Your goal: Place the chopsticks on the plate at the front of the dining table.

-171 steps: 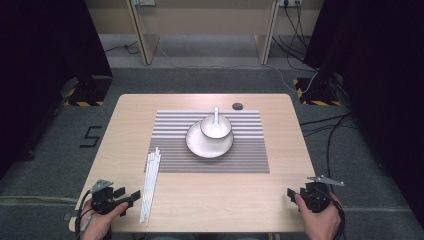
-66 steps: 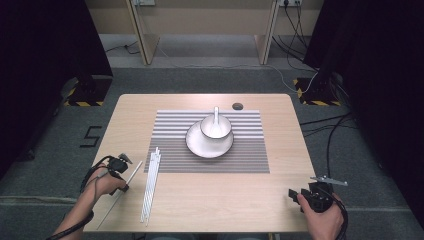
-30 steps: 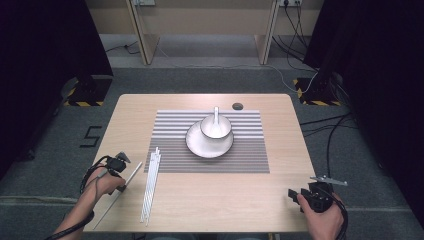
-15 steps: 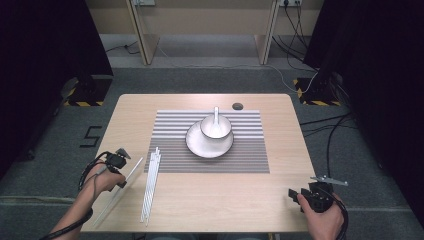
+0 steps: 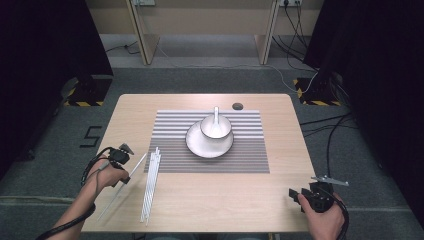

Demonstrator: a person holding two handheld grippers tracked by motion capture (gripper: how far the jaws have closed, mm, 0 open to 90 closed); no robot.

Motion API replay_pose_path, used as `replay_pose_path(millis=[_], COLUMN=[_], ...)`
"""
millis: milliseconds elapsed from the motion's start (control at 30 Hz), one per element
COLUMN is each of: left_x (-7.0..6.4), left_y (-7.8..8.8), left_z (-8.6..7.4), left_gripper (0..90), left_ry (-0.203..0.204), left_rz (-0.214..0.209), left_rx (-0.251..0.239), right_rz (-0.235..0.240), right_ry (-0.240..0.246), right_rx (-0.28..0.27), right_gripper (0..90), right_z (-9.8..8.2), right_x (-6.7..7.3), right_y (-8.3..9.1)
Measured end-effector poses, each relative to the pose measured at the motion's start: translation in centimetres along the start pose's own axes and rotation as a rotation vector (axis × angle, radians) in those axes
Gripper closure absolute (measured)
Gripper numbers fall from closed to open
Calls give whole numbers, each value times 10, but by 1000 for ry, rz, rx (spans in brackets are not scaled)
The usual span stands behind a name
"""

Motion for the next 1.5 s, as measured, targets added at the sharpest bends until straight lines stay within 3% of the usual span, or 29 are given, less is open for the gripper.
replay_pose_path(millis=[867,1500], left_x=[-9,-17], left_y=[19,22], left_z=[32,50], left_gripper=[844,844], left_ry=[-28,-46], left_rz=[12,9], left_rx=[-35,-46], right_rz=[2,6], right_ry=[-6,-11], right_rx=[-3,-2], right_gripper=[461,461], right_z=[0,0], right_x=[0,-1], right_y=[0,0])
Point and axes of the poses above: each handheld gripper's, and its own axes: y roughly backward along the jaws, z roughly out of its top, x roughly to its left, the point moved 4 cm from there along -y, roughly forward along the jaws, and after that the axes turned 9 degrees about -y, right-handed, at the moved point
